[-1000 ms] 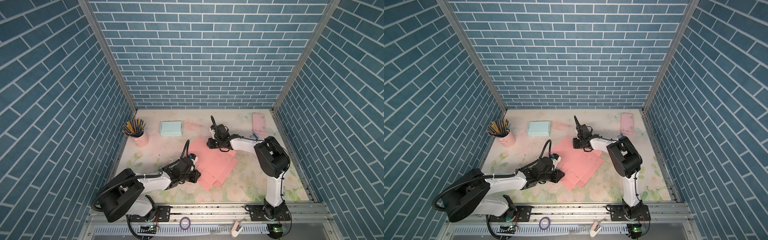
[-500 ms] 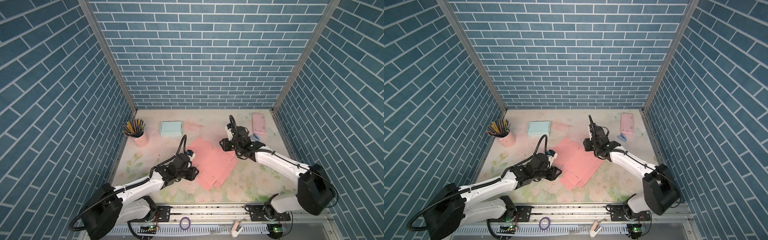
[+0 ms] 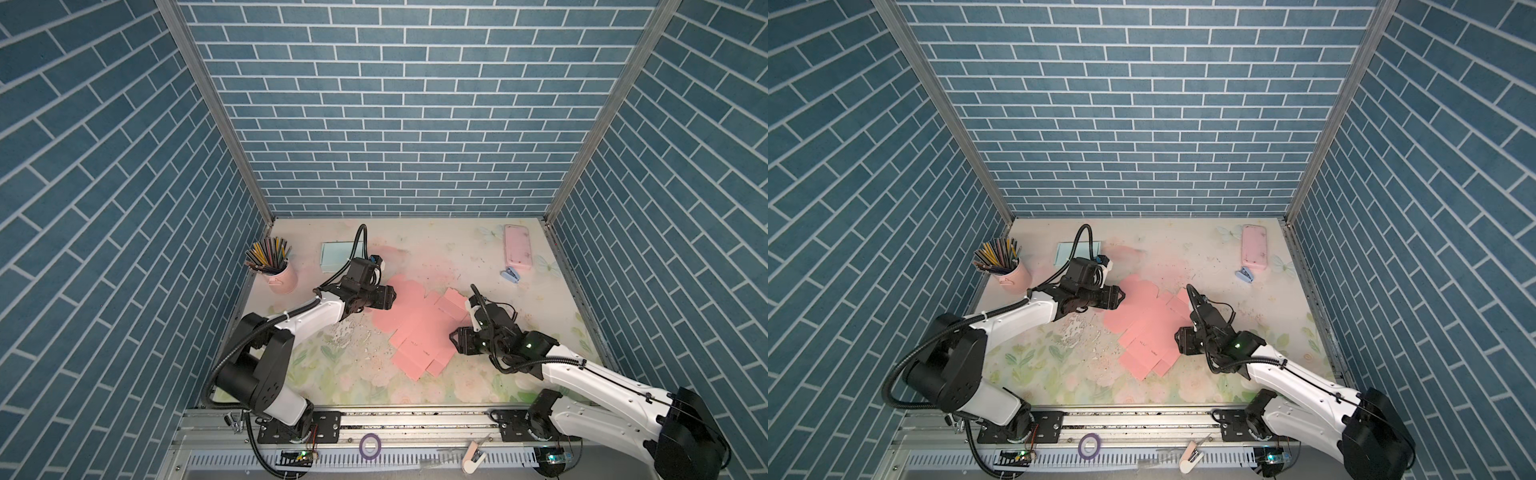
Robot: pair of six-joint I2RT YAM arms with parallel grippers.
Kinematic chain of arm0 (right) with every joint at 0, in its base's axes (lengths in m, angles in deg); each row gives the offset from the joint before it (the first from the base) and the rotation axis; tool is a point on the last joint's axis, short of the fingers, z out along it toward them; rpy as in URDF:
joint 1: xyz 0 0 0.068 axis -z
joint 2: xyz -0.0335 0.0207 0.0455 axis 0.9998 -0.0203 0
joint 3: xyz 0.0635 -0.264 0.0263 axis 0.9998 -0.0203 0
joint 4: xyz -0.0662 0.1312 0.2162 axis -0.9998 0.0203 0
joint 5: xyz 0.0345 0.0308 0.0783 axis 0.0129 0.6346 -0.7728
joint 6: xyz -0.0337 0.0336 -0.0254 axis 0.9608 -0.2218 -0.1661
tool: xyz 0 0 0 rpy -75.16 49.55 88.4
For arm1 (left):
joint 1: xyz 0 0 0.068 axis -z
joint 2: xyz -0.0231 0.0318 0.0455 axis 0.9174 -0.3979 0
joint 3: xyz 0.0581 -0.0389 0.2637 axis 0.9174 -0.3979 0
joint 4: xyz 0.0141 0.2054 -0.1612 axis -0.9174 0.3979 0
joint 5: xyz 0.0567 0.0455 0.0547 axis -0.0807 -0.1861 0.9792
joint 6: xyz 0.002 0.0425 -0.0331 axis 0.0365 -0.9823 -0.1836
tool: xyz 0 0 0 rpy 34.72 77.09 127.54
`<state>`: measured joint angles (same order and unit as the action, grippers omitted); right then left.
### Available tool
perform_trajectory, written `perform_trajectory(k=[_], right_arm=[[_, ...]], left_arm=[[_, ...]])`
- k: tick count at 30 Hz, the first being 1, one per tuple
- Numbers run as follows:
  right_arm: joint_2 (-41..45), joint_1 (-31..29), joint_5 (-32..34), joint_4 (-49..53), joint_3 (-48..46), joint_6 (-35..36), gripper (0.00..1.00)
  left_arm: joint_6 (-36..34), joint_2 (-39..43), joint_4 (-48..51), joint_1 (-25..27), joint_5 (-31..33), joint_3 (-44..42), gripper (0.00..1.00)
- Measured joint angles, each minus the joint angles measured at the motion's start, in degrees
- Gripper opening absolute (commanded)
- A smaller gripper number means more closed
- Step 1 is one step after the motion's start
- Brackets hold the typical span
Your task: Fold the paper box
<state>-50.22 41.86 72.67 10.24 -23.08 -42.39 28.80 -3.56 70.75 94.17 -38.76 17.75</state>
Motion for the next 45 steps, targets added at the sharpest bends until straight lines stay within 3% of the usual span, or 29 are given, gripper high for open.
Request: perform_trajectory(k=[5, 10, 16, 24, 32, 45], right_arm=[[1.05, -0.26, -2.62, -4.26, -5.01, -4.90, 0.60], [0.04, -0.26, -4.20, -8.74, -6.80, -7.67, 0.60], [2.19, 1.22, -4.15, -11.13, -9.49, -9.62, 0.60], [6.45, 8.46, -6.78, -10.58, -11.30, -9.88, 0.59], [6.60, 9.51, -8.22, -10.36, -11.69, -9.86, 0.58], [-3.10, 9.86, -8.90, -15.74, -11.93, -9.18, 0.57]], left_arm=[[-1.60, -5.70, -0.11, -0.46, -0.11, 0.85, 0.73], [-1.60, -5.81, -1.57, -0.39, -1.44, -2.71, 0.72], [-1.57, -1.36, -2.27, 0.11, -1.46, -7.93, 0.71], [-0.04, 3.32, -5.31, 1.18, -1.64, -14.27, 0.70], [2.80, 6.34, -7.61, 5.97, -0.68, -17.99, 0.69], [8.46, 12.98, -6.29, 12.66, 0.57, -23.08, 0.69]])
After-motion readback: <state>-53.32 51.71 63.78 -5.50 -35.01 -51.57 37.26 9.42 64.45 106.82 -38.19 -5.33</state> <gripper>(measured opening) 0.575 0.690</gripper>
